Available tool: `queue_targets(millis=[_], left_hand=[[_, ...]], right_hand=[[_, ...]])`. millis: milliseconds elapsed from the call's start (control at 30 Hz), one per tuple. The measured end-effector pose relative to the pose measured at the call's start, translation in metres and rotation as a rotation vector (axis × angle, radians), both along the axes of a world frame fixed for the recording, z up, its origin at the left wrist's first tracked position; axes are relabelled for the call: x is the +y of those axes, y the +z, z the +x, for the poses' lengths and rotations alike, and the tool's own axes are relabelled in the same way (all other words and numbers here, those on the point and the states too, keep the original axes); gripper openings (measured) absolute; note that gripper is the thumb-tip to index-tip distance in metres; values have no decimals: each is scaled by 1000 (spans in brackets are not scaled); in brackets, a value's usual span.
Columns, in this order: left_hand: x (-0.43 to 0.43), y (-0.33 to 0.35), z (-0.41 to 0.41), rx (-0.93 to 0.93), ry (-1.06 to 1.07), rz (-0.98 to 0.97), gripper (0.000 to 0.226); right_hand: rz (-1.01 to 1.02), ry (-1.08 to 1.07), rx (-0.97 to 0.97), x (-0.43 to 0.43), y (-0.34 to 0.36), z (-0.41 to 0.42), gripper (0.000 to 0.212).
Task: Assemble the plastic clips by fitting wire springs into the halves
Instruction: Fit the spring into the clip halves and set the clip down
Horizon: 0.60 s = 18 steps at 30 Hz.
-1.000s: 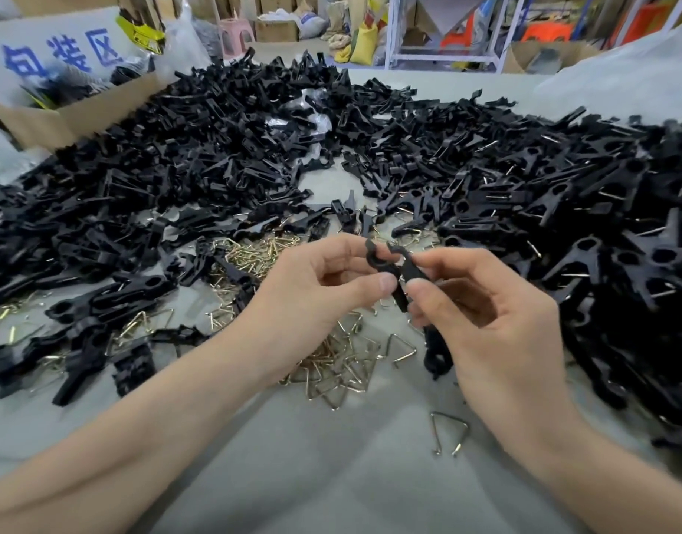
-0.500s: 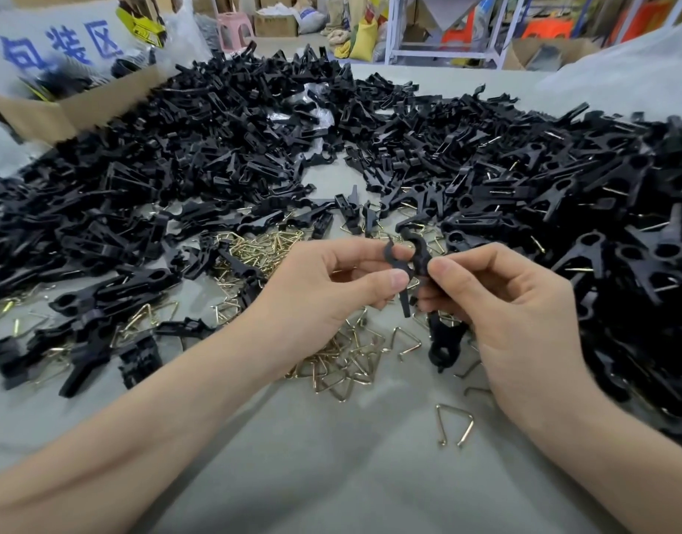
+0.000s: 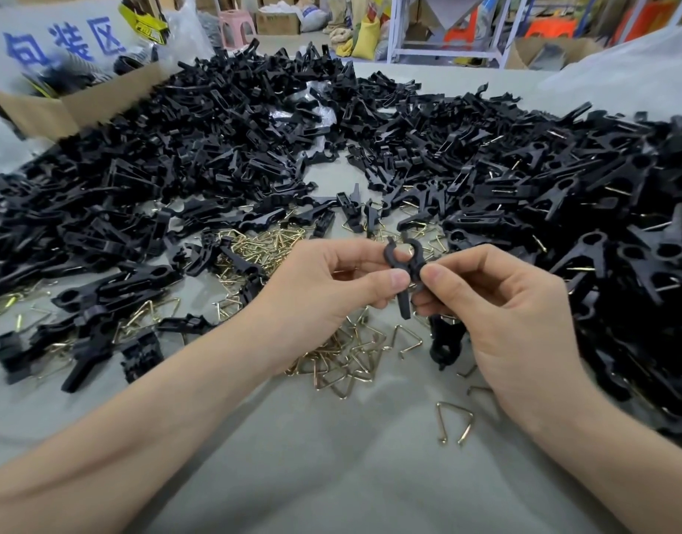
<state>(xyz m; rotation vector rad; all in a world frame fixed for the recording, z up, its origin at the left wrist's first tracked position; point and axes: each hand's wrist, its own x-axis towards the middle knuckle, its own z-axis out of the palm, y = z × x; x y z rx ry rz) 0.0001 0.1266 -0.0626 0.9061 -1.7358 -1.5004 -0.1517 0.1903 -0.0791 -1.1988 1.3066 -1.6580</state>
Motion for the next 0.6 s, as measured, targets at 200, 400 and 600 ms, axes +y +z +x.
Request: queue_targets(millis=[200, 400, 600], left_hand=[[1, 0, -1, -3, -15, -9, 25], [-2, 1, 0, 58, 0, 20, 26], [-1, 2, 1, 43, -5, 0, 27]], right_hand=[[-6, -24, -3, 2, -2, 2, 16], [-39, -42, -47, 2, -1, 1, 13], [-54, -40, -15, 3, -1, 4, 10]])
